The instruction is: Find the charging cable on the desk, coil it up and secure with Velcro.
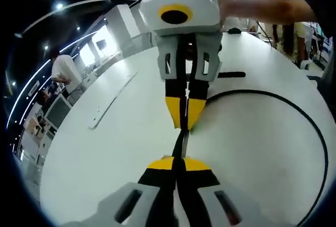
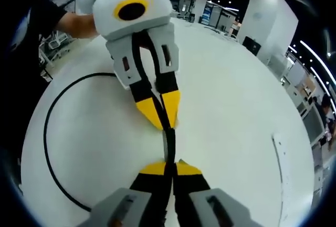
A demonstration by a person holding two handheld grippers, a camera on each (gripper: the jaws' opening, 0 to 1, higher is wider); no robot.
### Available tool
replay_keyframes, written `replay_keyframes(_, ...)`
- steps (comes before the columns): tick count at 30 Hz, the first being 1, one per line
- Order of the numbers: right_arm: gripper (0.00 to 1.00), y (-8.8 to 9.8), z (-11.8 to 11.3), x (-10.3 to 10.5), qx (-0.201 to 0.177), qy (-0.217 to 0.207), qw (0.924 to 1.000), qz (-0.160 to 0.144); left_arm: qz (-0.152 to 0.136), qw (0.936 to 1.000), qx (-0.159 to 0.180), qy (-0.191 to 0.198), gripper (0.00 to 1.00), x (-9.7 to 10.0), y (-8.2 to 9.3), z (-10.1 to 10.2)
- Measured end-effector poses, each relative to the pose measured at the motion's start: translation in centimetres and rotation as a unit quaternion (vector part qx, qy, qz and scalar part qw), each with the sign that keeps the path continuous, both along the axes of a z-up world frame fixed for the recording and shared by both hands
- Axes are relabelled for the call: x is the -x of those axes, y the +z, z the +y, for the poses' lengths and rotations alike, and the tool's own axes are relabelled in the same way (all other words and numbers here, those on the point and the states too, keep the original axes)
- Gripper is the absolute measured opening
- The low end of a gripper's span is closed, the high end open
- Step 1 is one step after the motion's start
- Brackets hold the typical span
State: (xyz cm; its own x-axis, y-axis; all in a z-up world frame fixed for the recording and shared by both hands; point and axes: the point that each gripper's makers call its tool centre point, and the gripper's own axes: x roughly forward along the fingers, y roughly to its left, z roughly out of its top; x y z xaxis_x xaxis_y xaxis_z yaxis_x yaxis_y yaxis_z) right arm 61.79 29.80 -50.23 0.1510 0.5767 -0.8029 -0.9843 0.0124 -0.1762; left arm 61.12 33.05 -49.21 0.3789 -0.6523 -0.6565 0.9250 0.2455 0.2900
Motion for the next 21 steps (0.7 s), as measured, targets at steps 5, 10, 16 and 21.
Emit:
replay_keyframes(5, 0.05, -0.02, -0.03, 0.03, 0.006, 0.005, 1.0, -0.002, 0.009, 0.9999, -0.011, -0.003, 0.09, -0.11, -0.06, -0.17)
replay_keyframes(10, 0.05, -0.05, -0.05, 0.25, 0.007, 0.008, 0.9999, -0.002, 0.005, 1.0, -0.005, 0.005, 0.14, -0.66, 0.16, -0.05)
replay_keyframes(16, 0.05, -0.08, -0.05, 0.49, 0.006, 0.011, 0.9999, 0.002, 0.047, 0.9988, -0.015, 0.004, 0.06, -0.32, -0.41, -0.17)
replay_keyframes(21, 0.05, -0.11, -0.04, 0.66, 0.007, 0.013, 0.9999, 0.0, 0.049, 0.9988, -0.007, -0.003, 0.06, -0.02, -0.47, -0.31)
